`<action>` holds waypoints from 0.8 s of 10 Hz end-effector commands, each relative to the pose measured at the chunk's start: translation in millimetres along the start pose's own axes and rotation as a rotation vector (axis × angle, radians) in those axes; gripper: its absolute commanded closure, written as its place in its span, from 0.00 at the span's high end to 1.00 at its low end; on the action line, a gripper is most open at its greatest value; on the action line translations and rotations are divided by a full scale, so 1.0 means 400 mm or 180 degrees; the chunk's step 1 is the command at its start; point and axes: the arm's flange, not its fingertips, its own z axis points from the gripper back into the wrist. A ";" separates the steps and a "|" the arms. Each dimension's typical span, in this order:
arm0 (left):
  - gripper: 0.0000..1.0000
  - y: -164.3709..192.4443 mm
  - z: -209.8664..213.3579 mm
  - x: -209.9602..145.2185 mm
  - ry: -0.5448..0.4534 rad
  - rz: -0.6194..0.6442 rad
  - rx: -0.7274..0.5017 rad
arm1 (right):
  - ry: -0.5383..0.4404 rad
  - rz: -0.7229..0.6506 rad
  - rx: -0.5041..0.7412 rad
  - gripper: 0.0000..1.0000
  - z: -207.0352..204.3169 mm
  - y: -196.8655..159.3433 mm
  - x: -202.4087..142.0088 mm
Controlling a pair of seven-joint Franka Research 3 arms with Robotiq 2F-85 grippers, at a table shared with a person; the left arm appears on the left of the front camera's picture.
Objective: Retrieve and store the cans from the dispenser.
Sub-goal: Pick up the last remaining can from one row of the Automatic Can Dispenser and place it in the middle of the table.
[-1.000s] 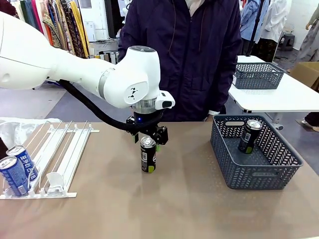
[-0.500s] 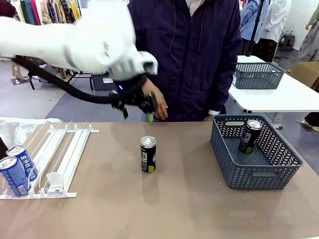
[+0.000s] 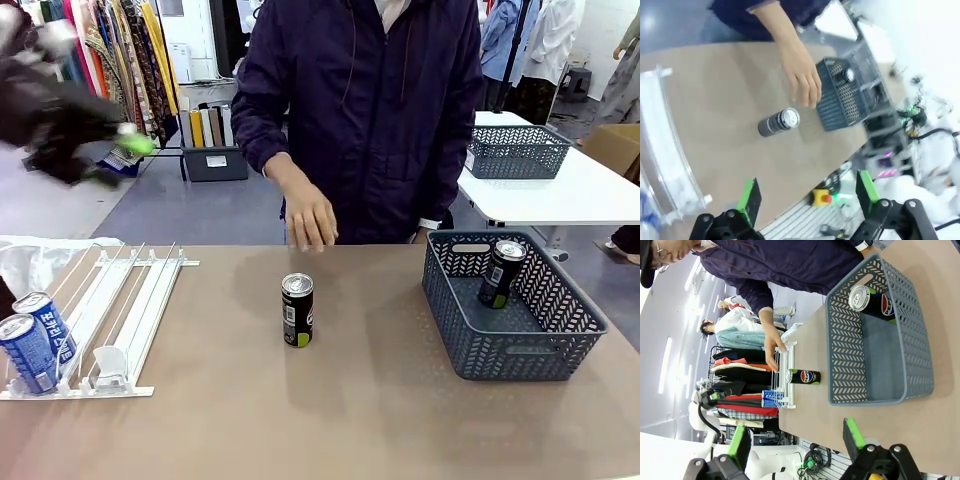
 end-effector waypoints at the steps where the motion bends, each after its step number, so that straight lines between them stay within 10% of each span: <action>1: 1.00 0.144 0.123 -0.195 -0.0618 0.0408 -0.0201 | -0.0007 0.0052 0.0048 1.00 0.003 0.002 0.001; 4: 1.00 0.251 0.117 -0.344 -0.0685 0.0686 -0.0539 | -0.0007 0.0052 0.0048 1.00 0.003 0.002 0.001; 5: 1.00 0.213 0.256 -0.166 -0.0852 0.0682 -0.0401 | -0.0007 0.0052 0.0048 1.00 0.003 0.002 0.001; 8: 1.00 0.213 0.256 -0.166 -0.0852 0.0682 -0.0401 | -0.0007 0.0052 0.0048 1.00 0.003 0.002 0.001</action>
